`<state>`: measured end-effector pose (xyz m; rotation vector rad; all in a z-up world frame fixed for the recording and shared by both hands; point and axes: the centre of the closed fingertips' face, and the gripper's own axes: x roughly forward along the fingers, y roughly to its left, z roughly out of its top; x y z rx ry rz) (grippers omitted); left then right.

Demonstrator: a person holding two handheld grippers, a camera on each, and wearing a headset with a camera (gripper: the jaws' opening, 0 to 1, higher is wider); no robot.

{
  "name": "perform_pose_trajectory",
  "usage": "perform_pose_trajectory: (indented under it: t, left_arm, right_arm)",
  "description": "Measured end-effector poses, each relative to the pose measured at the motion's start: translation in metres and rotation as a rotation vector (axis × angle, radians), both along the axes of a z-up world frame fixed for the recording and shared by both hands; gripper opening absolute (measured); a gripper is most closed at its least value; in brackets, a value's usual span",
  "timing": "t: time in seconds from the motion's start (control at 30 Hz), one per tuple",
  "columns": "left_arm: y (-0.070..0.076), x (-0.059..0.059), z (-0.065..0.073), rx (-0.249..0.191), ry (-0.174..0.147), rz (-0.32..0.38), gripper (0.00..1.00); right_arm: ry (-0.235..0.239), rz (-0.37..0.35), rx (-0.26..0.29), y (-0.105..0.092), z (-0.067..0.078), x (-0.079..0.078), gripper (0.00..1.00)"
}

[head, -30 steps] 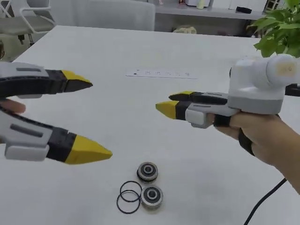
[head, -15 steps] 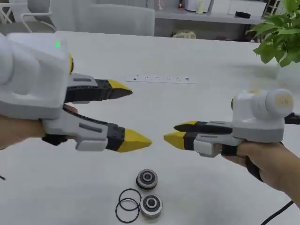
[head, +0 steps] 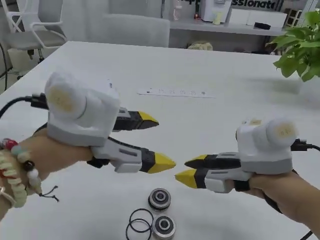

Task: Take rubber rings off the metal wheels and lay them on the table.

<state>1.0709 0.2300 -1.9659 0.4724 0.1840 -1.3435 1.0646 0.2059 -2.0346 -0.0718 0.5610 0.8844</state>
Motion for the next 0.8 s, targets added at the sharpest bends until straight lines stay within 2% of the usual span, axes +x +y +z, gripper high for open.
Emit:
perform_pose_trajectory:
  t: [0.1, 0.13, 0.2, 0.27, 0.3, 0.37, 0.47, 0.53, 0.6, 0.63, 0.73, 0.8]
  left_arm:
    - [0.003, -0.003, -0.015, -0.016, 0.034, 0.019, 0.37]
    - [0.005, -0.006, -0.025, -0.008, 0.06, 0.011, 0.36]
    - [0.009, -0.013, -0.038, 0.031, 0.073, -0.02, 0.33]
    - [0.01, -0.015, -0.044, 0.031, 0.084, -0.019, 0.29]
    - [0.009, -0.02, -0.049, 0.029, 0.109, -0.035, 0.28]
    - [0.007, -0.027, -0.057, 0.043, 0.137, -0.056, 0.27]
    - [0.005, -0.032, -0.065, 0.077, 0.12, -0.077, 0.26]
    - [0.003, -0.031, -0.07, 0.088, 0.123, -0.075, 0.25]
    - [0.004, -0.029, -0.074, 0.095, 0.131, -0.067, 0.23]
    - [0.005, -0.027, -0.08, 0.105, 0.148, -0.051, 0.23]
    - [0.009, -0.024, -0.089, 0.135, 0.155, -0.033, 0.22]
    - [0.009, -0.025, -0.09, 0.134, 0.168, -0.036, 0.22]
  right_arm:
    - [0.009, 0.014, -0.012, 0.003, -0.004, -0.003, 0.25]
    - [0.016, 0.021, -0.023, 0.003, -0.007, -0.004, 0.25]
    - [0.026, 0.037, -0.045, 0.004, -0.013, -0.007, 0.25]
    - [0.032, 0.048, -0.059, 0.005, -0.017, -0.009, 0.24]
    - [0.037, 0.059, -0.067, 0.007, -0.02, -0.012, 0.24]
    - [0.045, 0.083, -0.086, 0.011, -0.025, -0.016, 0.24]
    - [0.062, 0.126, -0.131, 0.014, -0.035, -0.024, 0.24]
    - [0.063, 0.145, -0.152, 0.017, -0.039, -0.028, 0.24]
    - [0.065, 0.152, -0.158, 0.018, -0.04, -0.029, 0.25]
    - [0.066, 0.159, -0.162, 0.02, -0.041, -0.03, 0.25]
    - [0.065, 0.171, -0.171, 0.022, -0.042, -0.032, 0.25]
    - [0.063, 0.175, -0.175, 0.023, -0.043, -0.033, 0.26]
